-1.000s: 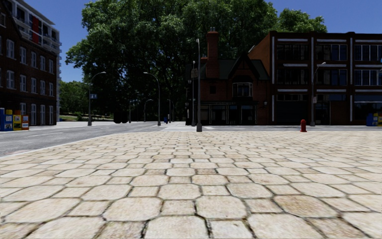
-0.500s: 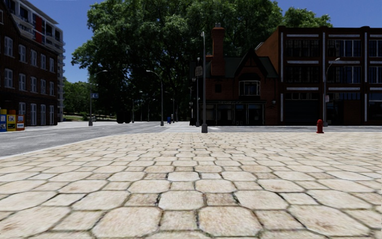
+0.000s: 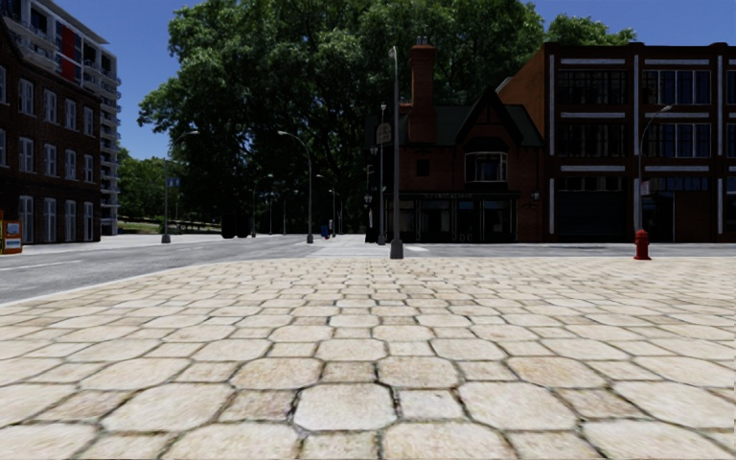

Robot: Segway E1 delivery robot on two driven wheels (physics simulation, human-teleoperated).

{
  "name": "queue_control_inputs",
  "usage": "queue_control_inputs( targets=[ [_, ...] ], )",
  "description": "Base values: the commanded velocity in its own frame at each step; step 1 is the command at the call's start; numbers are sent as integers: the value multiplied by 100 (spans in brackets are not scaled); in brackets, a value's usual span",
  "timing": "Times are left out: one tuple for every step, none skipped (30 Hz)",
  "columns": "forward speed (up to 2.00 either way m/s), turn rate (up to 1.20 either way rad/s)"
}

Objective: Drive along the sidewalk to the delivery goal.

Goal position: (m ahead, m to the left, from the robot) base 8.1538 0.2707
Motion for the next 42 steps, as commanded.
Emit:
queue_control_inputs(
  targets=[
    [200,0],
    [200,0],
    [200,0],
    [200,0],
    [200,0],
    [200,0],
    [200,0],
    [200,0],
    [200,0],
    [200,0],
    [200,0],
    [200,0],
    [200,0],
    [200,0],
    [200,0],
    [200,0],
    [200,0],
    [200,0],
    [200,0],
    [200,0],
    [200,0],
    [200,0],
    [200,0],
    [200,0],
    [200,0],
    [200,0],
    [200,0],
    [200,0],
    [200,0],
    [200,0],
    [200,0],
    [200,0],
    [200,0],
    [200,0],
    [200,0],
    [200,0],
    [200,0],
    [200,0],
    [200,0],
    [200,0],
    [200,0],
    [200,0]
  ],
)
